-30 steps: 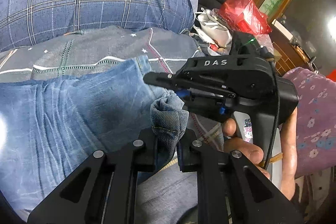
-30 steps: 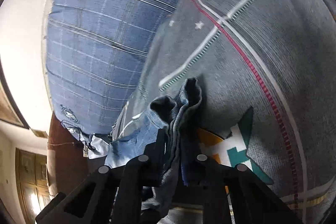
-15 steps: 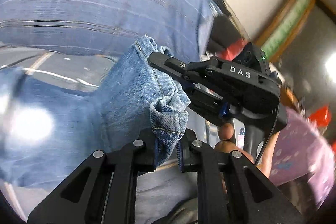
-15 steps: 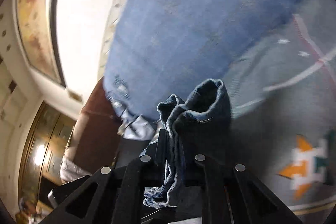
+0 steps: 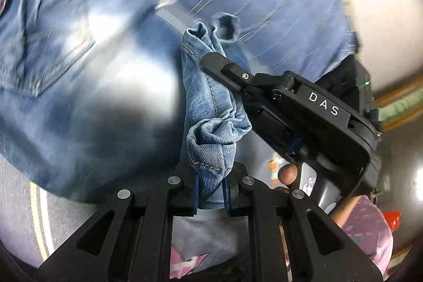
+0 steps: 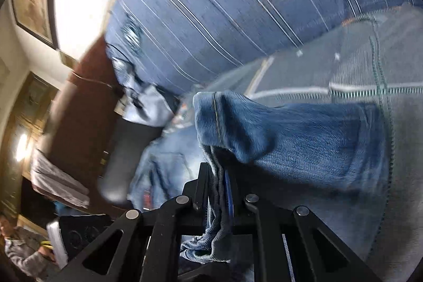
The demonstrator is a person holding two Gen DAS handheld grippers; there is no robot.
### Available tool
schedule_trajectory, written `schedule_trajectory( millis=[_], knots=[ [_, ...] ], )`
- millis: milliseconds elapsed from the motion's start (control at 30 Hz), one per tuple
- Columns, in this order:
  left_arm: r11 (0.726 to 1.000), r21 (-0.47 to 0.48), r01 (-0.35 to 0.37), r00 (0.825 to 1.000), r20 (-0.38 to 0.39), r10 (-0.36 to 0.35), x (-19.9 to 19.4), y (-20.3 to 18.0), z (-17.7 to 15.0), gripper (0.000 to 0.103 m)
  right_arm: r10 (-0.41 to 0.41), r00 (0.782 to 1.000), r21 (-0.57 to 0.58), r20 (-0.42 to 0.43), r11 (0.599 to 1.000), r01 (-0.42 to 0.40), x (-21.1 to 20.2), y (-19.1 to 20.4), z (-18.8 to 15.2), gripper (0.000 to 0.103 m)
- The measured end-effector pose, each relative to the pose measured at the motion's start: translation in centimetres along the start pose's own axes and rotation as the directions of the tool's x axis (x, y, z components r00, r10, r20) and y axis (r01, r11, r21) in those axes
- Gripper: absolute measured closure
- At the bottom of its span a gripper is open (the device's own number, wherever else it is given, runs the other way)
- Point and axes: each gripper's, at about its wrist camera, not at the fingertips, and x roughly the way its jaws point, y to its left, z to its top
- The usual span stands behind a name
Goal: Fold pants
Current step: 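Lift the held cuffs and fold them toward the waistband with both tools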
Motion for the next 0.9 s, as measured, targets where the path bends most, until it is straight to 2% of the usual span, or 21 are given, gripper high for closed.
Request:
schedule_trajectory(
  millis=[100,167,267,300,367,400,433,500,533,633,700,767,800,900],
  knots=[
    [0.997,-0.047,-0.053,0.998,-0.047,0.051,0.9,1.1,-0.1,0.090,-0.031,0.996,0.055,-0.080,0.998,0.035,2.7,-1.7,-0.7,0.090],
    [0.995,-0.078,-0.055,0.997,-0.065,0.050,1.1,1.7,-0.1,0.090,0.005,0.992,0.110,-0.129,0.994,0.010,3.8,-3.2,-1.1,0.086],
    [0.993,-0.105,-0.045,0.997,-0.063,0.039,0.2,2.1,-0.3,0.089,0.005,0.992,0.110,-0.129,0.994,0.009,2.4,-2.4,-0.7,0.085],
    [0.993,-0.107,-0.039,0.998,-0.059,0.033,0.0,2.3,-0.2,0.089,0.003,0.997,0.066,-0.076,0.998,0.002,0.6,-1.5,-0.4,0.082],
    [0.994,-0.101,-0.029,0.999,-0.048,0.025,-0.4,2.0,-0.4,0.089,-0.048,0.999,-0.011,0.016,0.999,0.049,-2.6,0.0,-0.3,0.063],
    [0.995,-0.095,-0.032,0.999,-0.042,0.028,-0.6,2.0,-0.6,0.086,-0.078,0.995,-0.031,0.065,0.996,0.080,-4.0,0.5,-0.3,0.046],
    [0.995,-0.084,-0.047,0.998,-0.037,0.044,-0.7,2.0,-0.8,0.085,-0.106,0.985,-0.051,0.136,0.992,0.114,-5.7,0.7,-0.7,0.037],
    [0.995,-0.069,-0.075,0.997,-0.028,0.074,-0.1,1.6,-0.4,0.085,-0.150,0.960,-0.068,0.236,0.983,0.171,-8.3,0.6,-1.2,0.032],
    [0.994,-0.066,-0.089,0.996,-0.025,0.088,0.2,1.5,-0.2,0.085,-0.171,0.953,-0.058,0.250,0.980,0.191,-9.1,0.2,-1.3,0.032],
    [0.991,-0.084,-0.103,0.994,-0.027,0.101,0.3,2.4,-0.7,0.085,-0.238,0.946,0.000,0.218,0.970,0.244,-10.0,-1.6,-1.6,0.032],
    [0.990,-0.093,-0.102,0.995,-0.027,0.100,0.6,2.3,-0.5,0.085,-0.332,0.934,0.047,0.128,0.943,0.329,-9.5,-3.8,-1.8,0.033],
    [0.991,-0.076,-0.109,0.994,-0.012,0.109,0.4,2.1,-0.7,0.085,-0.389,0.919,0.085,0.062,0.919,0.384,-8.9,-5.5,-2.2,0.043],
    [0.991,-0.068,-0.113,0.994,0.001,0.114,0.5,1.8,-0.5,0.085,-0.394,0.918,0.101,0.036,0.916,0.389,-8.5,-6.1,-2.3,0.045],
    [0.990,-0.014,-0.143,0.988,0.064,0.143,0.0,0.9,-0.5,0.092,-0.328,0.945,0.116,-0.008,0.938,0.326,-7.4,-6.6,-2.3,0.047]
  ],
)
